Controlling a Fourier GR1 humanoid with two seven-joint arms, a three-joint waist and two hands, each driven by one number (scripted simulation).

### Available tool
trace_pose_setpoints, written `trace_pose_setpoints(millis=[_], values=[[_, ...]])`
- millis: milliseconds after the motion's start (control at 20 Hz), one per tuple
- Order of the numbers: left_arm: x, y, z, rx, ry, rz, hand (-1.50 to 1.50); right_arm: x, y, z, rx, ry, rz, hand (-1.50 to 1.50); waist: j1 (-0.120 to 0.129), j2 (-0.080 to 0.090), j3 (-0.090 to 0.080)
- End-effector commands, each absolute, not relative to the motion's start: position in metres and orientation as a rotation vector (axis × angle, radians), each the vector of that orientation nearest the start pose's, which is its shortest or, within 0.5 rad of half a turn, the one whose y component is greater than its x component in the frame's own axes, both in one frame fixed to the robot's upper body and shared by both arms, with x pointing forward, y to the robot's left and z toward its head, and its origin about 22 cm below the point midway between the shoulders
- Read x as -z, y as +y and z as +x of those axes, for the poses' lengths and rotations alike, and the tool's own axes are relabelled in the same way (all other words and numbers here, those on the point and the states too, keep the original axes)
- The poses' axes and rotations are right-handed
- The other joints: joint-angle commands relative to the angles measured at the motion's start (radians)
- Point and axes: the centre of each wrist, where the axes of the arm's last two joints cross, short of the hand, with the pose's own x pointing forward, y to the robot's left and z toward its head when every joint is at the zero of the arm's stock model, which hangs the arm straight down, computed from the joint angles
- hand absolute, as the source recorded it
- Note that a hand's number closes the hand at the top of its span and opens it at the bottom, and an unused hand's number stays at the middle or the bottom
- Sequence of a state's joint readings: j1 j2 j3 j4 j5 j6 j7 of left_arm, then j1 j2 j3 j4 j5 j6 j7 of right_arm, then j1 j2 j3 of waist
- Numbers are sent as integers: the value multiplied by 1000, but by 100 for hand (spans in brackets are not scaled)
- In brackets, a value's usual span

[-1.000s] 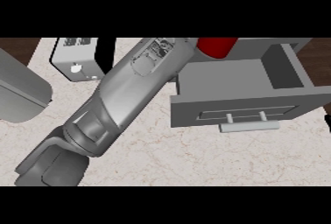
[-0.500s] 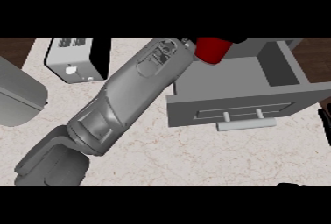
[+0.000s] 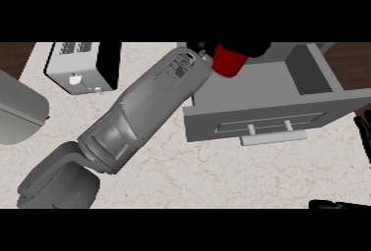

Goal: Pick up the can, place it into the drawer and close the drawer

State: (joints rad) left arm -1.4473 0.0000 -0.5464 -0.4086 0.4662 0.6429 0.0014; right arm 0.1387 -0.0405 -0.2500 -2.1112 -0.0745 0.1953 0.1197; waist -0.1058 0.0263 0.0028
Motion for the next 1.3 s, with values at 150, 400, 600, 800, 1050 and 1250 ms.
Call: trace_pose_setpoints(millis=[150,400,600,800,1050,1250], values=[[-167,-4,431,315,-1780,296,-150,-108,-293,187,-22,-1877,-136,-150,-11,6,0],[-171,-10,428,242,-1763,325,-150,-113,-296,190,-54,-1877,-158,-150,-27,5,0],[-156,-3,428,227,-1769,338,-150,-113,-294,189,-30,-1877,-136,-150,-24,6,0],[-169,-8,429,206,-1776,335,-150,-114,-284,187,-36,-1887,-150,-150,-6,2,-1],[-165,-8,427,150,-1759,315,-150,-139,-286,181,-181,-1970,-260,-150,-19,2,-2],[-168,-9,427,131,-1767,295,-150,-140,-286,183,-287,-2017,-373,-150,-13,5,-1]])
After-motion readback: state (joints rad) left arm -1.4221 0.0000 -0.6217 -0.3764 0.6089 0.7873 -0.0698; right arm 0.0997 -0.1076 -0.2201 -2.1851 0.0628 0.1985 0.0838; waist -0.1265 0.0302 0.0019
